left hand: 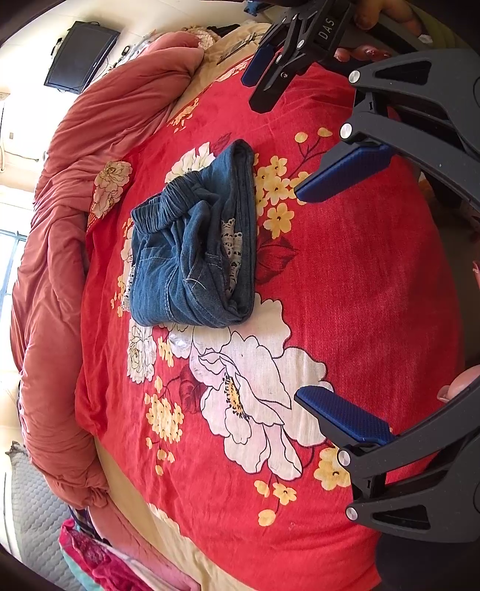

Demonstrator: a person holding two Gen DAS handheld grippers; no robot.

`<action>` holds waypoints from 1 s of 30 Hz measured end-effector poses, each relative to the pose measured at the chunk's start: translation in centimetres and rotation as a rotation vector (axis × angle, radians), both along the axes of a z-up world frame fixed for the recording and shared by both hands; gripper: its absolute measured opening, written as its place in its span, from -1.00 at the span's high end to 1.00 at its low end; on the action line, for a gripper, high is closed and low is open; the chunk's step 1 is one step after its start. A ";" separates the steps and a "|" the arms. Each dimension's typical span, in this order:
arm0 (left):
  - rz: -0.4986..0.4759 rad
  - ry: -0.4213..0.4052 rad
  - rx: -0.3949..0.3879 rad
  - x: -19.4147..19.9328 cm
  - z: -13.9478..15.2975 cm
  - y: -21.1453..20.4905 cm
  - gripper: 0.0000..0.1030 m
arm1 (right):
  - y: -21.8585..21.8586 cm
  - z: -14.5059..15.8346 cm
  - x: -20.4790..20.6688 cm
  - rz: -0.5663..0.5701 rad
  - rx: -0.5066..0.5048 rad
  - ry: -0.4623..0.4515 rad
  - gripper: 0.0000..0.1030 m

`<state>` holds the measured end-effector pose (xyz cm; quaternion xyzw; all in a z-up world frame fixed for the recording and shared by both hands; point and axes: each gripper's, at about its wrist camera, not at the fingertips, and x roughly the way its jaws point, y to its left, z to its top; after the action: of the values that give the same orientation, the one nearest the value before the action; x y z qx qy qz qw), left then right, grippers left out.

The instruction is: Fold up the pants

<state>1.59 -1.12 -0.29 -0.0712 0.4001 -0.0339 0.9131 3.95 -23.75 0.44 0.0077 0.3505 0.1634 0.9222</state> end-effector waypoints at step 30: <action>0.008 0.016 0.028 0.1 -0.1 0.1 -0.81 | -0.4 0.1 0.0 -0.013 0.001 0.002 -0.91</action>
<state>1.72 -1.02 -0.36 -0.0603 0.4075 -0.0238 0.9109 3.99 -24.12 0.54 0.0104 0.3512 0.1575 0.9229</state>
